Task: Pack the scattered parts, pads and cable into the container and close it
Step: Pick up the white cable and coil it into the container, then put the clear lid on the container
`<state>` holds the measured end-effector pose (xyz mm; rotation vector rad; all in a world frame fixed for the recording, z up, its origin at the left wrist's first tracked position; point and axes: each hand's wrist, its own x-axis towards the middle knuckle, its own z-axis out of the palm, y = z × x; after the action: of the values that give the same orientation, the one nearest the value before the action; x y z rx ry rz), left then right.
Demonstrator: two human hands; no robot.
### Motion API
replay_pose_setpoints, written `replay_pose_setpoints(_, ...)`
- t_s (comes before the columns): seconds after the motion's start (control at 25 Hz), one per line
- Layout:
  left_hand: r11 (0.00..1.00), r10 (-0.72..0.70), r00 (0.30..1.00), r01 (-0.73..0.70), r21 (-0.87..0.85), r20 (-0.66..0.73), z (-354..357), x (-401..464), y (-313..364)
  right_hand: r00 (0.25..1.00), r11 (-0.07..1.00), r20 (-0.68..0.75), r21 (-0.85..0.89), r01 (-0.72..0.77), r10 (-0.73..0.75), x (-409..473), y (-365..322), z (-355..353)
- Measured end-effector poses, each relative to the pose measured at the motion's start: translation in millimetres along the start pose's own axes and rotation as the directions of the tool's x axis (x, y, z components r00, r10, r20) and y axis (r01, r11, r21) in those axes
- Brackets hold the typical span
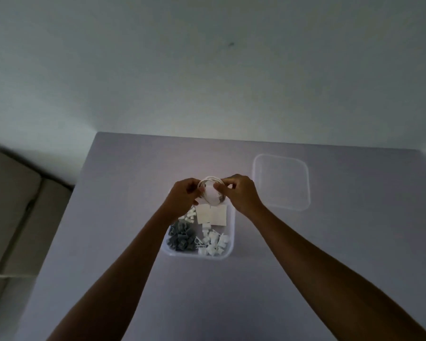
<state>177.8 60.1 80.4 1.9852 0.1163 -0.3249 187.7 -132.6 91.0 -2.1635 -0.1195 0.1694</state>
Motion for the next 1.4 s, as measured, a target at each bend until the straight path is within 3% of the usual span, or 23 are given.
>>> replay_pose_setpoints(0.08,0.991,-0.073,0.997,0.073,0.112,-0.009,13,9,-26,0.994,0.994,0.095,-0.097,-0.043,0.052,2,18,13)
replay_pose_setpoints(0.16,0.956,-0.155,0.988,0.154,0.251,-0.014,25,18,-49,0.989,0.99,0.099,-0.095,-0.101,0.11,4,35,21)
replay_pose_setpoints(0.28,0.889,-0.273,0.961,0.265,0.373,-0.031,36,23,-75,0.992,0.99,-0.007,-0.065,-0.128,0.128,7,61,17)
replay_pose_setpoints(0.48,0.837,-0.317,0.944,0.326,0.439,-0.095,45,30,-91,0.94,0.972,-0.269,-0.042,-0.23,0.211,7,105,-8)
replay_pose_setpoints(0.56,0.82,-0.303,0.943,0.333,0.465,-0.142,48,32,-89,0.907,0.954,-0.341,-0.078,-0.289,0.247,6,127,-18)
replay_pose_setpoints(0.68,0.768,-0.28,0.941,0.337,0.545,-0.187,54,28,-79,0.924,0.891,-0.224,-0.272,-0.364,0.309,-2,159,-26)
replay_pose_setpoints(0.8,0.737,-0.246,0.946,0.325,0.593,-0.213,61,20,-65,0.953,0.824,-0.123,-0.478,-0.302,0.278,-12,175,-27)
replay_pose_setpoints(0.92,0.675,-0.16,0.959,0.28,0.683,-0.234,69,16,-44,0.975,0.808,-0.096,-0.546,-0.222,0.203,-14,176,-24)
replay_pose_setpoints(1.0,0.771,-0.032,0.971,0.176,0.612,-0.238,80,18,-29,0.981,0.852,-0.03,-0.493,-0.179,0.189,-16,171,-19)
replay_pose_setpoints(1.08,0.896,0.124,0.975,-0.029,0.444,-0.186,98,22,-9,0.973,0.918,-0.084,-0.324,-0.23,0.214,-20,167,-18)
replay_pose_setpoints(1.2,0.941,0.2,0.978,-0.174,0.291,-0.065,137,38,19,0.847,0.895,-0.399,-0.125,-0.429,0.351,-27,180,-33)
replay_pose_setpoints(1.28,0.954,0.098,0.995,-0.099,0.283,0.02,165,53,29,0.72,0.803,-0.492,-0.067,-0.592,0.489,-33,190,-47)
replay_pose_setpoints(1.4,0.937,-0.177,0.978,0.134,0.324,0.107,198,73,29,0.63,0.7,-0.461,-0.025,-0.714,0.625,-35,200,-59)
